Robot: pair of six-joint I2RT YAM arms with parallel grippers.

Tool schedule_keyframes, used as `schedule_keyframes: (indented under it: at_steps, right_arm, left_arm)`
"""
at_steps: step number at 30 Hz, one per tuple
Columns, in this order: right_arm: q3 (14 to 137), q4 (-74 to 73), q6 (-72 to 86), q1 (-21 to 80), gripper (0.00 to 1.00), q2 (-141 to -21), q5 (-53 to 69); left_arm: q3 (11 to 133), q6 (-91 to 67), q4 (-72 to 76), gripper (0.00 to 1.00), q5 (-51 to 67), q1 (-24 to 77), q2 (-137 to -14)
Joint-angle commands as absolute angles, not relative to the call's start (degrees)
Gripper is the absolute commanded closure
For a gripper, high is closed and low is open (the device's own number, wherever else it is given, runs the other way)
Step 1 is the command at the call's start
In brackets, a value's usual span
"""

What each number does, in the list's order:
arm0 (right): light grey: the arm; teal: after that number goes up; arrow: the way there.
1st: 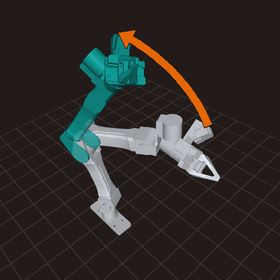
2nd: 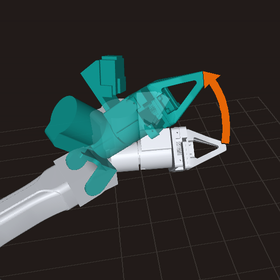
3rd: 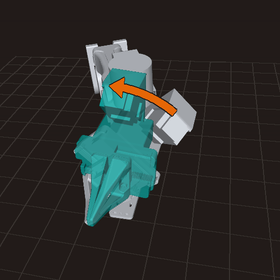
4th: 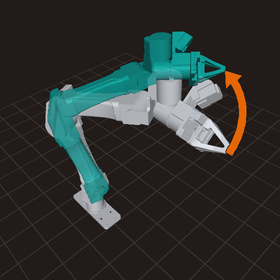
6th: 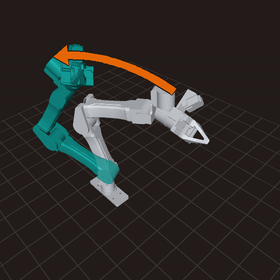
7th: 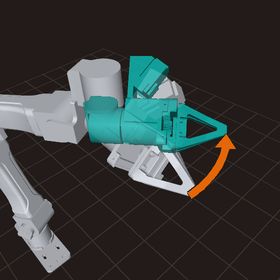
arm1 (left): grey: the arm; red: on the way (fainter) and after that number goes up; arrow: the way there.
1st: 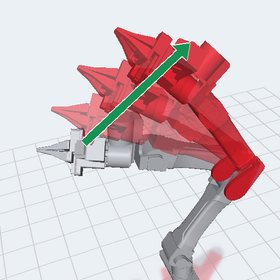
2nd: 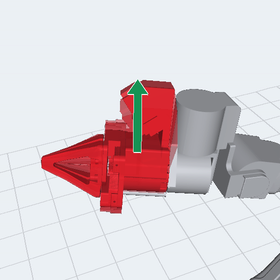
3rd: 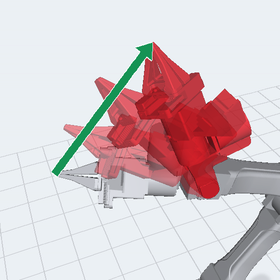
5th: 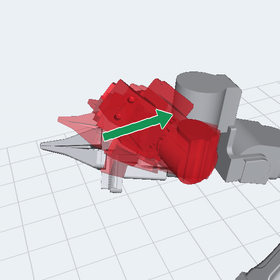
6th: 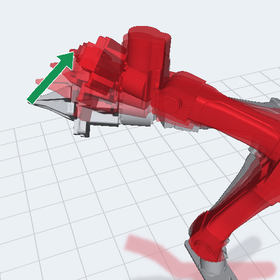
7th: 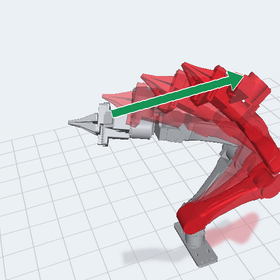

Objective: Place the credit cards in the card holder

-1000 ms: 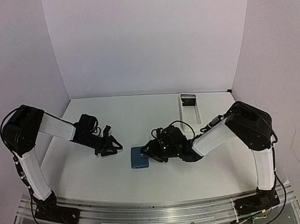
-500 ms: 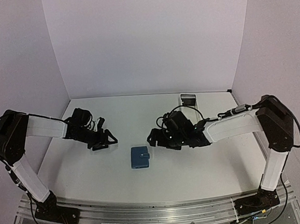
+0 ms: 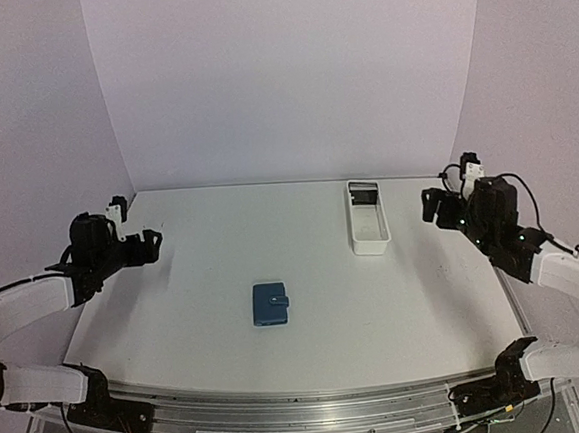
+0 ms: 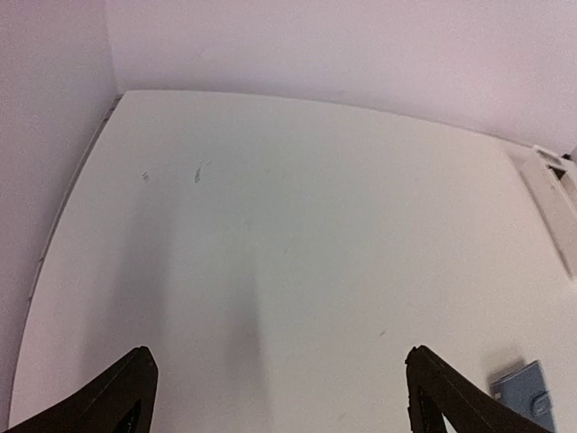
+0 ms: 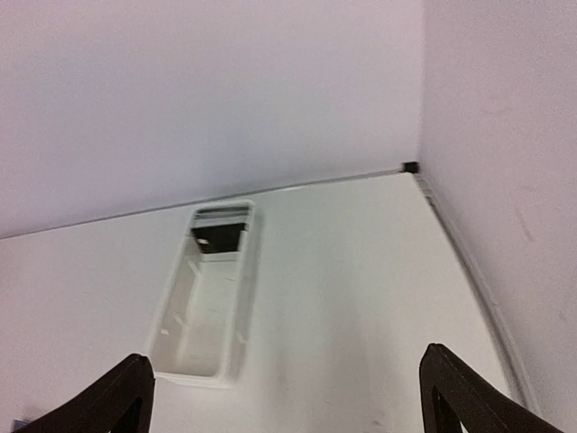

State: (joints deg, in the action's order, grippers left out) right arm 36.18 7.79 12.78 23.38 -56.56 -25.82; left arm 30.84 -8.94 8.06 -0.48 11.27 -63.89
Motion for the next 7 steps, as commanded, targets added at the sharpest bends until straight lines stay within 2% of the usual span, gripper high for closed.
schedule_keyframes:
  at_steps: [1,7]
  right_arm:
    - [24.18,13.37,4.08,18.53,0.02,-48.14,-29.19]
    - [13.56,18.04,5.81,18.19,0.02,-39.68,-29.02]
  left_arm:
    - [23.11,-6.20,14.28,0.07,-8.26,7.95,-59.70]
    - [21.25,-10.71,11.93,0.10,-8.93,6.15,-56.97]
